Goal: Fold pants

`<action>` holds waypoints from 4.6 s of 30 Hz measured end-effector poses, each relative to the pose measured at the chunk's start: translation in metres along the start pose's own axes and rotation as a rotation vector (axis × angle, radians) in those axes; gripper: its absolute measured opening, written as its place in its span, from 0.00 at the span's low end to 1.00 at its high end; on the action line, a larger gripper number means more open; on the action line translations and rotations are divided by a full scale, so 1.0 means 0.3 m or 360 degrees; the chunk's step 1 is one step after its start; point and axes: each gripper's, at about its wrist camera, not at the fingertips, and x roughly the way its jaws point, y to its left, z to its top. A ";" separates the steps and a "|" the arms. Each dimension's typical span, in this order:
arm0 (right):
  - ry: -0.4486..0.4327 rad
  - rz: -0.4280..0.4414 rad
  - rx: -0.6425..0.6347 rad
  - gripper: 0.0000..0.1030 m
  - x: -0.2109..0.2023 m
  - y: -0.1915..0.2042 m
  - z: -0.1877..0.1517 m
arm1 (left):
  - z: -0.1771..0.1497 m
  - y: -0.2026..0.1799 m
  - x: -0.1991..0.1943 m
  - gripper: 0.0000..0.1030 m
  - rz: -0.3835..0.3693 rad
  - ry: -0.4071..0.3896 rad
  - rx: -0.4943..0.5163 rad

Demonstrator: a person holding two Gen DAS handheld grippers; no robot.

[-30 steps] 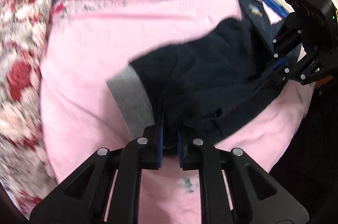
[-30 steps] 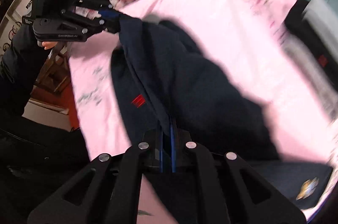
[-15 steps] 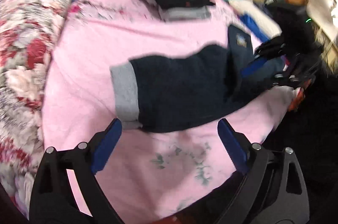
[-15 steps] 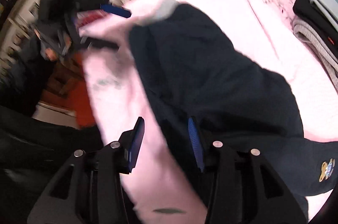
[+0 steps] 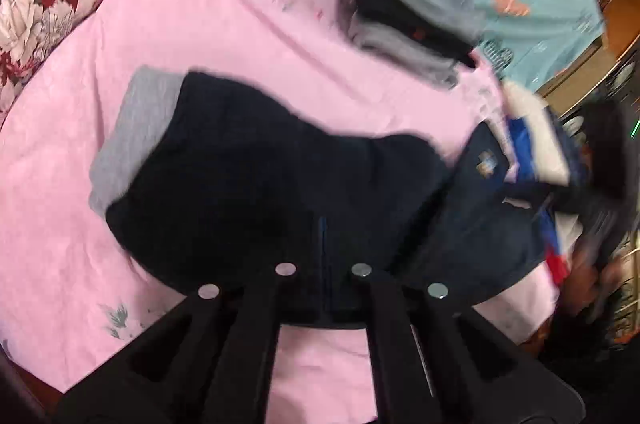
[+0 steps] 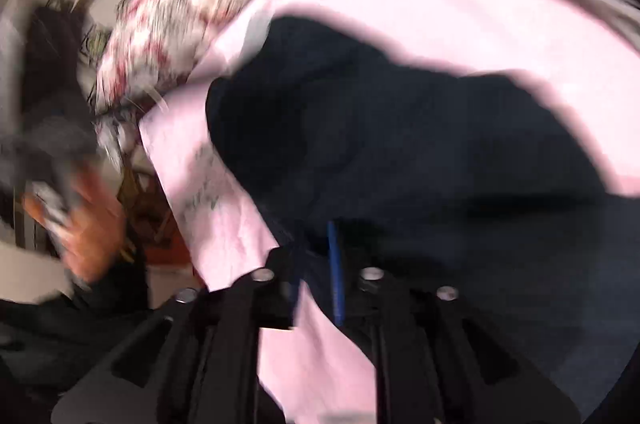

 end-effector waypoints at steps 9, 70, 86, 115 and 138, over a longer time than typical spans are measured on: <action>-0.0095 -0.0738 0.0944 0.62 -0.388 -0.770 0.123 | -0.027 0.074 0.083 0.03 -0.0112 0.0110 -0.0205; -0.0838 -0.0670 0.1538 0.09 -0.762 -0.821 -0.982 | -0.027 0.026 0.068 0.03 0.0080 0.0176 0.0053; -0.0498 -0.0564 0.0582 0.41 -0.545 -0.453 -0.394 | -0.025 -0.219 0.176 0.24 -0.0015 0.0258 0.0336; 0.0054 -0.0200 -0.0103 0.42 0.126 -0.013 0.055 | -0.131 -0.225 0.136 0.25 -0.0051 0.0134 0.0366; -0.0094 -0.0238 -0.0025 0.41 0.045 -0.064 0.055 | -0.135 -0.217 0.133 0.25 -0.0065 0.0128 0.0377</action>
